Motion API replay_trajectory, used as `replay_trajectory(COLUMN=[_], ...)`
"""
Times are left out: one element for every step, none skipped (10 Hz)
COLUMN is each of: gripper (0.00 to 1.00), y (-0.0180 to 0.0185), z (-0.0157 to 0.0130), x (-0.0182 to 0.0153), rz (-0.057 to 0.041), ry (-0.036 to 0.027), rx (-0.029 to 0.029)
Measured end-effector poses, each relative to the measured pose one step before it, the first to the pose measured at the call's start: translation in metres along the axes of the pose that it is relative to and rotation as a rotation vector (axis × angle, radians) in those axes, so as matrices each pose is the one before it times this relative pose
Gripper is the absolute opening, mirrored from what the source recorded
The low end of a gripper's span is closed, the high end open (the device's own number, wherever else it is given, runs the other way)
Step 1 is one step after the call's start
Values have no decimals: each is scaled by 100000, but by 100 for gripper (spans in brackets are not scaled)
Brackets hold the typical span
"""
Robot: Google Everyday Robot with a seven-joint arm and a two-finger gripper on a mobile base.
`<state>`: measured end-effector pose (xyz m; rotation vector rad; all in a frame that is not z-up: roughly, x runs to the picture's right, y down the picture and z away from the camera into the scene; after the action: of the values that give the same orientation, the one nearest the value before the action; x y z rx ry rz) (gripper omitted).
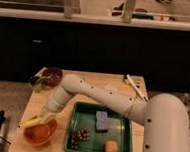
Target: Place banana in red bowl
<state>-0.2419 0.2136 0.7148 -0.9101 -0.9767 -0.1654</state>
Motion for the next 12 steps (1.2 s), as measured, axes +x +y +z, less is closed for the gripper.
replay_trajectory(gripper=[27, 27, 27, 31, 39, 44, 44, 44, 44, 44, 44, 44], y=[44, 44, 52, 2, 8, 9, 26, 28, 23, 43, -5, 13], z=[-34, -33, -41, -26, -19, -7, -5, -4, -11, -52, -29, 10], x=[57, 24, 79, 70, 39, 4, 23, 66, 2, 59, 28, 30], rz=[-77, -142, -203, -37, 39, -53, -74, -20, -77, -50, -6, -69], ry=[73, 93, 204, 113, 56, 7, 62, 127, 75, 190, 27, 120], rx=[-179, -133, -451, -151, -29, -60, -138, -162, -121, -158, -47, -165])
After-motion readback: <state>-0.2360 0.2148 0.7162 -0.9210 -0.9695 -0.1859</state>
